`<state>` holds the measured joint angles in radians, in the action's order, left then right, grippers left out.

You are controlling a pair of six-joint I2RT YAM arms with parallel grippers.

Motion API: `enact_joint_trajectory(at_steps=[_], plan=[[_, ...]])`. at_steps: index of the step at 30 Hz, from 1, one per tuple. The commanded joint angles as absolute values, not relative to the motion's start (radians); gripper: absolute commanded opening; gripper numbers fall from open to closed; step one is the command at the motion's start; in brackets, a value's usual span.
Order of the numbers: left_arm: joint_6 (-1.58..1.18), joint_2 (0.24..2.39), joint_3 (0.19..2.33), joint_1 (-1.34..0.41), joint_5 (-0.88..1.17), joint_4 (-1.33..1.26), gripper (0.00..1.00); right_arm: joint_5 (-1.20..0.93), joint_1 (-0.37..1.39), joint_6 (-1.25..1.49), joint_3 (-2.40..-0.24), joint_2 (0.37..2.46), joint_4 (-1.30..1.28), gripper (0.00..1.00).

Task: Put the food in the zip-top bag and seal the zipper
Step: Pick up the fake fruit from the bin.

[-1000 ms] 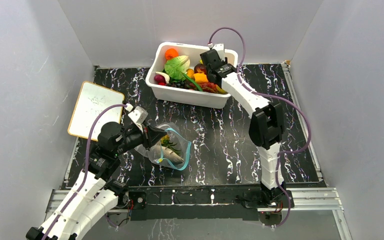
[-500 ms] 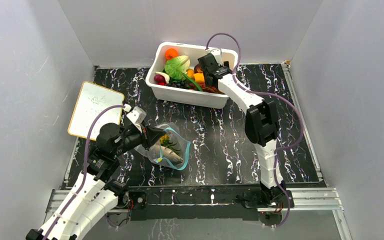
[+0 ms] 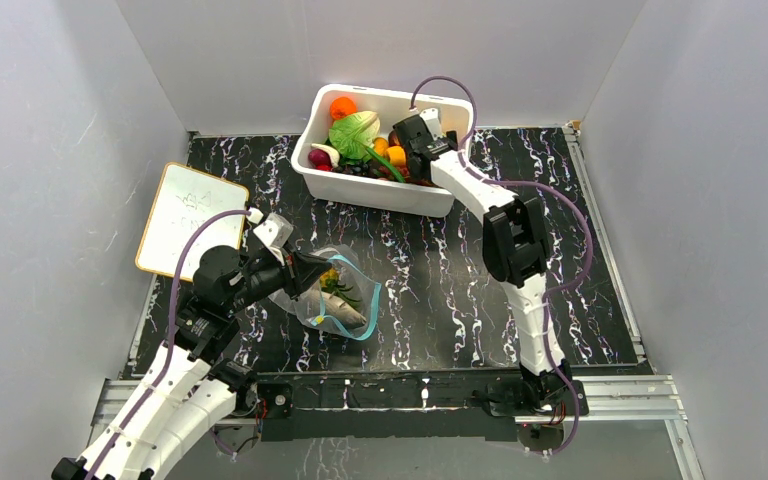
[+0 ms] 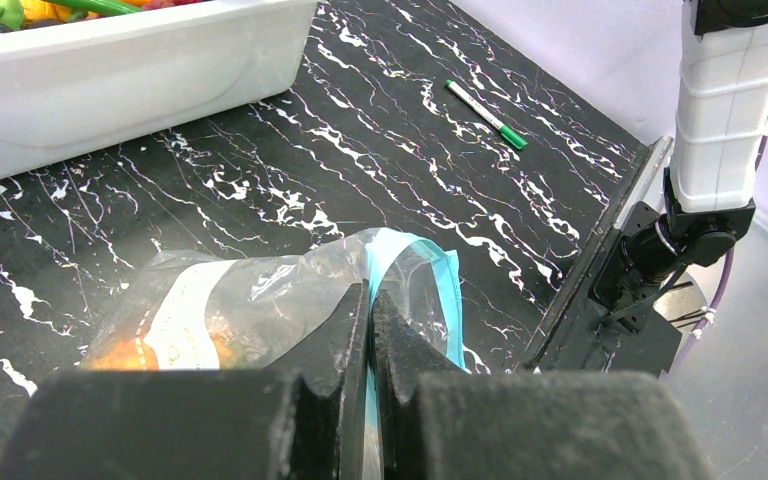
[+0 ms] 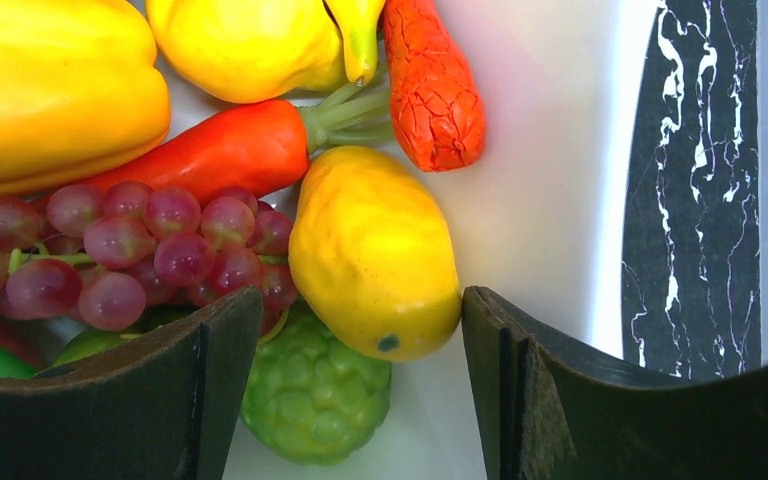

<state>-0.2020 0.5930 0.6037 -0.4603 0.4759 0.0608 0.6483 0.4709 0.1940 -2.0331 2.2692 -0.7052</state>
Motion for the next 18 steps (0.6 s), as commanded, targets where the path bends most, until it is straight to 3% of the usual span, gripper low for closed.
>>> enact_joint_trajectory(at_steps=[1, 5, 13, 18], plan=[[-0.194, 0.580, 0.602, -0.463, 0.482, 0.034, 0.00, 0.675, 0.457, 0.207, -2.102, 2.304, -0.690, 0.71], [-0.201, 0.582, 0.599, -0.463, 0.488, 0.023, 0.00, 0.690, 0.454, 0.193, -2.150, 2.327, -0.715, 0.67], [-0.202, 0.583, 0.600, -0.463, 0.480, 0.026, 0.00, 0.683, 0.455, 0.152, -2.102, 2.251, -0.647, 0.40], [-0.212, 0.572, 0.596, -0.463, 0.476, 0.026, 0.00, 0.650, 0.457, 0.156, -2.086, 2.204, -0.650, 0.34]])
